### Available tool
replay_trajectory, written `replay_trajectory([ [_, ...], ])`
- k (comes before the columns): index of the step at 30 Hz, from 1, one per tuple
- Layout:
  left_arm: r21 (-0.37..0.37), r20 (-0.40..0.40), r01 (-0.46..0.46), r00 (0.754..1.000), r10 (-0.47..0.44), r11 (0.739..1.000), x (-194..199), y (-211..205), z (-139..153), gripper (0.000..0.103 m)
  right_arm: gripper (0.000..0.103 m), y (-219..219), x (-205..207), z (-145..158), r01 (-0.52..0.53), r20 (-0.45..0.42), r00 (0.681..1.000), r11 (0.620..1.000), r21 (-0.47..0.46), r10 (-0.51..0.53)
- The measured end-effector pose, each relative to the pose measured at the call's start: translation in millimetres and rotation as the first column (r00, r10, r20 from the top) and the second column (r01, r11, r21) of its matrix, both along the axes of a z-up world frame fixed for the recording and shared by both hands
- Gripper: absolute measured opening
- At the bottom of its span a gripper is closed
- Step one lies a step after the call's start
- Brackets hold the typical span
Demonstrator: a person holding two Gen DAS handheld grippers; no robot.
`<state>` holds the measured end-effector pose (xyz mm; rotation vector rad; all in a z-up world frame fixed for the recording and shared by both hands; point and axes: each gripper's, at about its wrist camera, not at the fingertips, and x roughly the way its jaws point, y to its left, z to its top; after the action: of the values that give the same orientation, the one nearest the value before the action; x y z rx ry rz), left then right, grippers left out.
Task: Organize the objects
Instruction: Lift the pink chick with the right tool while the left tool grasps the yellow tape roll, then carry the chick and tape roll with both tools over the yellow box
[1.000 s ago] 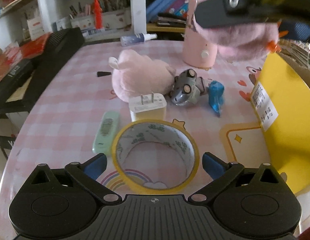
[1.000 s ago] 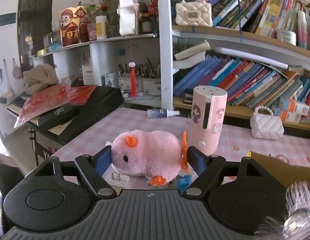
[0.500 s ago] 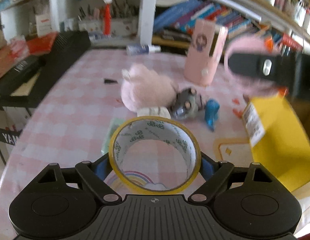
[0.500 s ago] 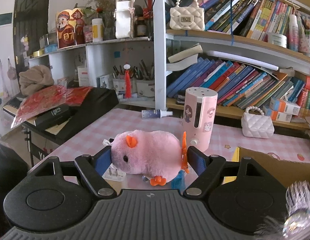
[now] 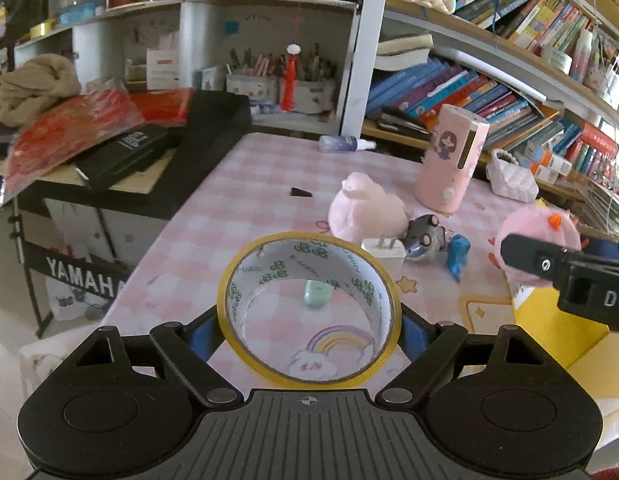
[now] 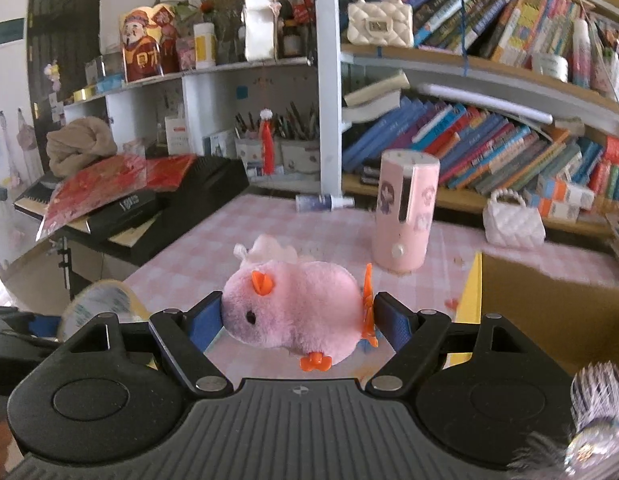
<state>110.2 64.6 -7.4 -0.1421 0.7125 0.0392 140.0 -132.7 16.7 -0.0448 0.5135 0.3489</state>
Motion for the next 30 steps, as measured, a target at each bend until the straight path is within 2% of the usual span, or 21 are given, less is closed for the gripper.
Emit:
replay_trajectory([
  [7,0.003,0.008,0.021,1.000,-0.021,1.000,-34,10,3,0.088,0.079,8,-26,-8,0.046,-0.073,0.996,0.999,0.006,-0.045],
  [19,0.013,0.019,0.123,0.992,-0.123,0.992,-77,8,7,0.088,0.079,4,-86,-12,0.139,-0.101,0.985,0.990,0.001,-0.138],
  [30,0.026,0.016,0.244,0.969,-0.245,0.969,-99,-8,7,0.088,0.079,-10,-130,-15,0.243,-0.116,0.964,0.970,0.008,-0.241],
])
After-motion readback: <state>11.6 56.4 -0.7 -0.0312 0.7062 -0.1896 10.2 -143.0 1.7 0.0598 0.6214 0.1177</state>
